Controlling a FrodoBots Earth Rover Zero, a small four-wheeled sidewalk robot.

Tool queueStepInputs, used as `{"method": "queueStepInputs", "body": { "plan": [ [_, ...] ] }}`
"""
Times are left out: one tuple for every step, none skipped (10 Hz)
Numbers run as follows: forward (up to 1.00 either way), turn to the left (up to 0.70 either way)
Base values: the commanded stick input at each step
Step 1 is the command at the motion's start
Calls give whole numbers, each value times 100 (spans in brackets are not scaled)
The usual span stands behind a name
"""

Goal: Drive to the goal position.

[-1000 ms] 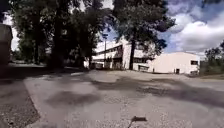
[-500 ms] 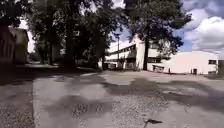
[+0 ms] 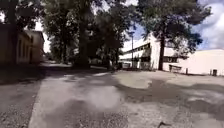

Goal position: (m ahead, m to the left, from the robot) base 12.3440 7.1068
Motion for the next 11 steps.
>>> {"method": "queueStepInputs", "body": {
  "plan": [
    [70,28],
    [70,28],
    [70,28],
    [70,28],
    [70,28],
    [70,28],
    [70,28],
    [70,28],
    [70,28],
    [70,28],
    [70,6]
  ]
}}
